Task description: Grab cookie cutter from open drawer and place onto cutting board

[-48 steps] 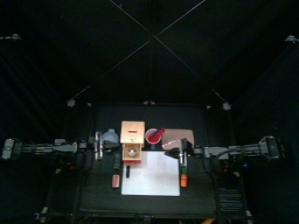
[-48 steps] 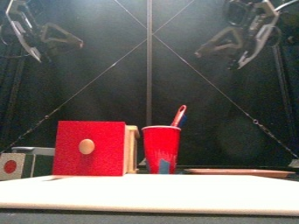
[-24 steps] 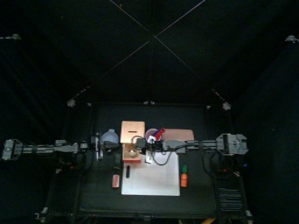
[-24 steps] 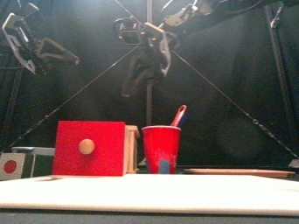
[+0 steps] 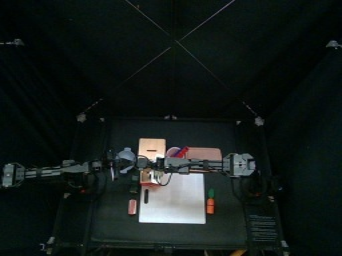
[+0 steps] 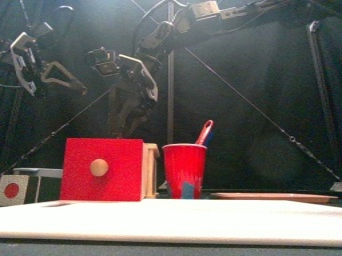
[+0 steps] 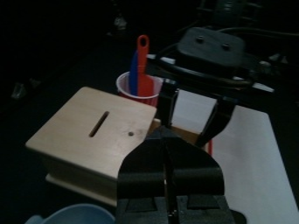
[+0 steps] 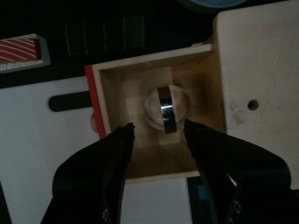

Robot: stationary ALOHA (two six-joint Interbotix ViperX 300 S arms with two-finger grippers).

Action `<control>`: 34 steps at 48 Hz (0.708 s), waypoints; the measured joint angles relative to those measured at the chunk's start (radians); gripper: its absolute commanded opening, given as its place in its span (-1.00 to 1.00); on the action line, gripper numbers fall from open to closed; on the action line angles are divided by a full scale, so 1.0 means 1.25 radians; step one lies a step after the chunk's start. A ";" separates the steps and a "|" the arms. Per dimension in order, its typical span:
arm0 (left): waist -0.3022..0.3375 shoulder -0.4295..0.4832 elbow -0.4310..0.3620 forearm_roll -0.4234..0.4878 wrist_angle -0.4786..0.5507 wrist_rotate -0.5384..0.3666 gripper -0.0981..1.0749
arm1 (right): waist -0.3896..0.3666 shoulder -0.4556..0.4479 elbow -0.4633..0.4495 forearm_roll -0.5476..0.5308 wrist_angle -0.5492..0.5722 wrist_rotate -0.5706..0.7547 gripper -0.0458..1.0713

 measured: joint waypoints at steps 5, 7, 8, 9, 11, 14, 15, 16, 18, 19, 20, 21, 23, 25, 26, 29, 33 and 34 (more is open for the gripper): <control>0.017 -0.013 0.011 -0.001 0.002 0.002 -0.85 | 0.000 0.011 -0.001 -0.012 -0.009 0.000 0.50; 0.021 -0.021 0.015 -0.001 0.001 0.001 -0.85 | 0.000 0.015 -0.001 -0.018 -0.015 0.000 0.49; 0.022 -0.023 0.016 -0.001 0.001 0.002 -0.85 | 0.000 0.016 -0.001 -0.023 -0.017 0.000 0.48; 0.025 -0.027 0.017 -0.001 0.001 0.002 -0.85 | 0.000 0.018 -0.001 -0.027 -0.018 0.000 0.47; 0.026 -0.031 0.020 -0.001 0.001 0.004 -0.85 | 0.000 0.025 -0.001 -0.032 -0.023 0.000 0.46; 0.027 -0.036 0.021 -0.001 0.001 0.004 -0.85 | 0.000 0.031 -0.001 -0.036 -0.027 0.000 0.42; 0.028 -0.037 0.021 -0.001 0.001 0.004 -0.85 | 0.000 0.034 -0.001 -0.036 -0.028 0.000 0.41; 0.028 -0.037 0.021 -0.001 0.001 0.004 -0.85 | 0.000 0.037 -0.001 -0.037 -0.028 0.000 0.39; 0.028 -0.037 0.021 -0.001 0.001 0.004 -0.85 | 0.000 0.040 -0.001 -0.037 -0.028 0.001 0.36; 0.028 -0.038 0.021 -0.001 0.001 0.004 -0.85 | -0.001 0.042 -0.001 -0.036 -0.028 0.001 0.32; 0.028 -0.038 0.021 -0.001 0.001 0.002 -0.85 | -0.001 0.044 0.000 -0.036 -0.028 0.001 0.30; 0.028 -0.037 0.022 -0.001 0.001 0.004 -0.85 | -0.001 0.045 -0.001 -0.037 -0.029 0.001 0.26; 0.028 -0.038 0.021 -0.001 0.001 0.004 -0.85 | -0.001 0.049 -0.001 -0.037 -0.028 0.001 0.18; 0.028 -0.038 0.021 -0.001 0.001 0.004 -0.85 | -0.001 0.052 -0.001 -0.037 -0.029 0.001 0.09; 0.028 -0.038 0.022 -0.001 0.001 0.004 -0.85 | -0.001 0.053 -0.001 -0.036 -0.029 0.002 0.04; 0.028 -0.038 0.022 -0.001 0.001 0.004 -0.85 | -0.001 0.053 -0.001 -0.034 -0.029 0.002 -0.07; 0.029 -0.038 0.025 -0.001 0.001 0.004 -0.85 | -0.001 0.053 -0.001 -0.034 -0.027 0.006 -0.11; 0.029 -0.038 0.025 -0.001 0.001 0.004 -0.85 | -0.001 0.053 -0.002 -0.033 -0.026 0.007 -0.11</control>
